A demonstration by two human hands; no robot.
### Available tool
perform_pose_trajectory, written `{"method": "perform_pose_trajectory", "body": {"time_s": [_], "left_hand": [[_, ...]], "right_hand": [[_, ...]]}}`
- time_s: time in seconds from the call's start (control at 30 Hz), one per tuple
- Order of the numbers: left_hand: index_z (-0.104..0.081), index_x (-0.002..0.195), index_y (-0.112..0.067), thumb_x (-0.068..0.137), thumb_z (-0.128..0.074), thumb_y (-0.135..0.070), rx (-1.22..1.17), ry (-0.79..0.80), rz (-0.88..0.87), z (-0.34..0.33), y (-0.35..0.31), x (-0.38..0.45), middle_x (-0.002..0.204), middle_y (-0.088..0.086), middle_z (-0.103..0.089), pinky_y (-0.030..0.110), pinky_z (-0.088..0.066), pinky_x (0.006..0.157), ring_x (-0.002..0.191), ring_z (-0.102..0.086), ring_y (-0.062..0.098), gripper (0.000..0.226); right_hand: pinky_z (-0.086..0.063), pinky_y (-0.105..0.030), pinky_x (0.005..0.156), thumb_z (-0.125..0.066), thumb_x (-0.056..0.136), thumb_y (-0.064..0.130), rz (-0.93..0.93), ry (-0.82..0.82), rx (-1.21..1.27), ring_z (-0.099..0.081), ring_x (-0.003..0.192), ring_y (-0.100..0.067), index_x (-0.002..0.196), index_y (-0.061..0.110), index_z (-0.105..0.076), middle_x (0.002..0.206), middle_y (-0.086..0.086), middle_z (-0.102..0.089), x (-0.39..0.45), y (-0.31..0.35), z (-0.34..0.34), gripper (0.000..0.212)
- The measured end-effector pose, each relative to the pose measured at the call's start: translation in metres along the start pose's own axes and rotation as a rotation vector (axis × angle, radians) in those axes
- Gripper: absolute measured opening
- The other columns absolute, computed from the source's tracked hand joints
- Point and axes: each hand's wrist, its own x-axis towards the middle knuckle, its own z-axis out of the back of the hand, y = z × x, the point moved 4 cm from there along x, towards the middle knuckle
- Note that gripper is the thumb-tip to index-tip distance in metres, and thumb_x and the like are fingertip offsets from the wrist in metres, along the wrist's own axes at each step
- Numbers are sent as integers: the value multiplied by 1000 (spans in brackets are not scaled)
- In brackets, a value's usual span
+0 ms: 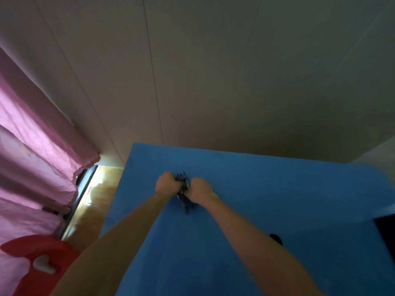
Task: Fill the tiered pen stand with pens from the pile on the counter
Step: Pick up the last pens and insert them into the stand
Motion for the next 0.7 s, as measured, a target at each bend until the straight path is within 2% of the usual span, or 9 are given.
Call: {"method": "perform_pose_trajectory", "body": {"time_s": [0.1, 0.2, 0.27, 0.33, 0.43, 0.47, 0.53, 0.6, 0.7], "left_hand": [[-70, 65, -7, 81, -74, -16, -120, 49, 4, 2, 9, -1, 62, 9, -68, 31, -61, 63, 59, -68, 22, 18], [-54, 58, -8, 90, -65, -2, -217, 115, -15, 7, 19, -1, 54, 7, -54, 25, -55, 48, 51, -56, 20, 34], [-51, 57, -9, 91, -62, -1, -226, 129, -36, 12, 26, 0, 50, 4, -50, 24, -48, 48, 53, -53, 22, 37], [-56, 58, -7, 90, -63, 0, -283, 137, -22, 13, 33, 0, 54, 4, -55, 24, -48, 49, 54, -56, 22, 34], [-65, 78, 2, 93, -62, 3, -443, 183, 23, 8, 39, -6, 72, 8, -62, 17, -47, 40, 44, -61, 7, 16], [-65, 82, 3, 95, -60, 2, -467, 195, 23, 5, 38, -8, 75, 8, -63, 17, -48, 41, 49, -62, 8, 14], [-64, 77, 1, 99, -54, -1, -470, 201, 5, -1, 38, -15, 75, 9, -62, 23, -48, 49, 61, -58, 16, 24], [-59, 67, -3, 101, -47, -4, -431, 190, 3, -6, 38, -22, 71, 10, -58, 26, -42, 52, 60, -50, 19, 35], [-54, 68, -6, 103, -46, -13, -354, 207, -62, -18, 27, -53, 73, 12, -55, 28, -36, 52, 62, -48, 21, 37]], "right_hand": [[-37, -30, 57, -63, 92, 37, -50, 20, 51, -64, 84, -35, 79, 13, -60, 80, -10, -62, -9, -3, 3, 27], [-34, -31, 51, -64, 91, 33, -103, 10, 183, -52, 63, -26, 60, 16, -48, 59, -5, -49, -12, -15, -3, 39], [-48, -34, 58, -65, 94, 30, -158, 16, 427, -56, 61, -24, 64, 14, -55, 64, -9, -56, -13, -24, -7, 36], [-61, -36, 68, -65, 98, 26, -221, 27, 735, -66, 64, -20, 77, 9, -65, 73, -9, -66, -21, -32, -12, 27], [-58, -26, 59, -64, 99, 26, -285, -71, 1002, -67, 66, -14, 92, 7, -71, 77, -4, -72, -45, -43, -15, 22], [-55, -23, 54, -66, 99, 28, -300, -119, 1044, -67, 67, -14, 93, 7, -72, 78, -4, -73, -54, -48, -16, 22], [-51, -22, 52, -67, 98, 30, -327, -190, 1083, -68, 70, -14, 93, 6, -75, 87, -5, -77, -73, -60, -21, 26], [-51, -22, 54, -67, 98, 28, -354, -220, 1117, -69, 72, -14, 95, 3, -75, 93, -7, -78, -88, -69, -25, 26], [-52, -23, 57, -66, 99, 24, -372, -229, 1251, -68, 69, -15, 94, 5, -74, 91, -9, -77, -118, -81, -30, 21]]}}
